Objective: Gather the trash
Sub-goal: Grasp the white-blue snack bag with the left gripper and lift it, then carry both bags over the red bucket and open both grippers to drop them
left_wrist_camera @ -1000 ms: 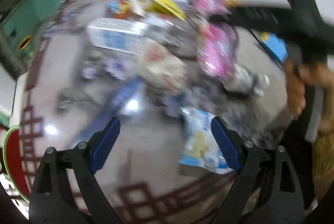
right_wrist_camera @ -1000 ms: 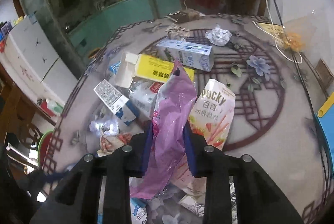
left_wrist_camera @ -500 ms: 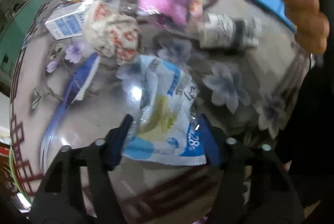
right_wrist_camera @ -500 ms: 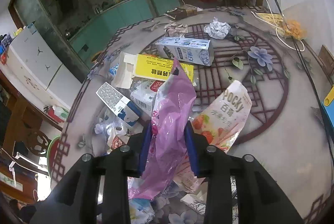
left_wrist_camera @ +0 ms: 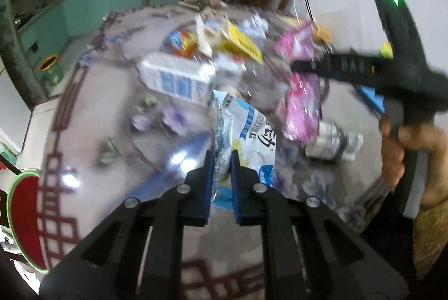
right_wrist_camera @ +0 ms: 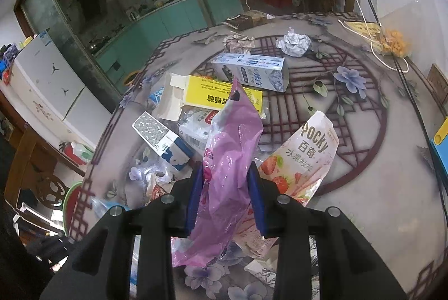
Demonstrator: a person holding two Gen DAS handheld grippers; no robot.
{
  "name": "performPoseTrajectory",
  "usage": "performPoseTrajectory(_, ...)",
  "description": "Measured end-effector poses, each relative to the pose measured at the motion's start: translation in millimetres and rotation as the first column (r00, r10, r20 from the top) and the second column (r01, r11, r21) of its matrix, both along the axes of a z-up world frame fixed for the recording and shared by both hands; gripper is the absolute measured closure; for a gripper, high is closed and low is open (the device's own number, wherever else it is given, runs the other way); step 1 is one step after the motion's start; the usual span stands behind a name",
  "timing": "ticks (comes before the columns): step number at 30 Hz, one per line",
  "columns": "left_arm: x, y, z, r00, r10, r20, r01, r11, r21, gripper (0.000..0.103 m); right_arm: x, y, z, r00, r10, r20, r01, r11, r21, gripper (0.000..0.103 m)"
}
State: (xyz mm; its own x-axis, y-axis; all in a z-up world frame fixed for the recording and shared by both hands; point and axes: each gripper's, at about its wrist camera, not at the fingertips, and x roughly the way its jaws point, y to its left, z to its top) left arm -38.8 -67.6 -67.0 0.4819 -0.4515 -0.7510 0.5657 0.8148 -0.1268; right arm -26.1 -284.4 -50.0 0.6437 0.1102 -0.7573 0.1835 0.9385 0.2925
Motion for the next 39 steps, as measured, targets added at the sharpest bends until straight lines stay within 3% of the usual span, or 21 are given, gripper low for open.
performPoseTrajectory(8, 30.4, 43.6, 27.7, 0.99, 0.132, 0.058, -0.13, 0.991, -0.043, 0.091, -7.1, 14.0, 13.6, 0.998, 0.027, 0.053, -0.024, 0.998, -0.064, 0.072)
performPoseTrajectory(19, 35.0, 93.6, 49.6, 0.965, 0.241, 0.102, -0.234, 0.969, -0.079, 0.091, -11.5, 55.0, 24.3, 0.989, 0.105, 0.103, -0.081, 0.974, -0.209, 0.072)
performPoseTrajectory(24, 37.0, 126.8, 53.0, 0.949, 0.305, 0.084, -0.296, 0.949, -0.106, 0.091, -9.7, 76.4, 31.1, 0.981, 0.146, 0.125, -0.111, 0.962, -0.25, 0.072)
performPoseTrajectory(30, 39.4, 152.2, 55.4, 0.931, 0.359, 0.07, -0.348, 0.929, -0.127, 0.091, -9.8, 102.5, 27.4, 0.975, 0.182, 0.131, -0.148, 0.961, -0.232, 0.072)
performPoseTrajectory(39, 38.8, 161.0, 55.1, 0.927, 0.367, 0.079, -0.357, 0.927, -0.117, 0.091, -5.3, 135.3, 25.1, 0.969, 0.205, 0.135, -0.179, 0.968, -0.177, 0.072)
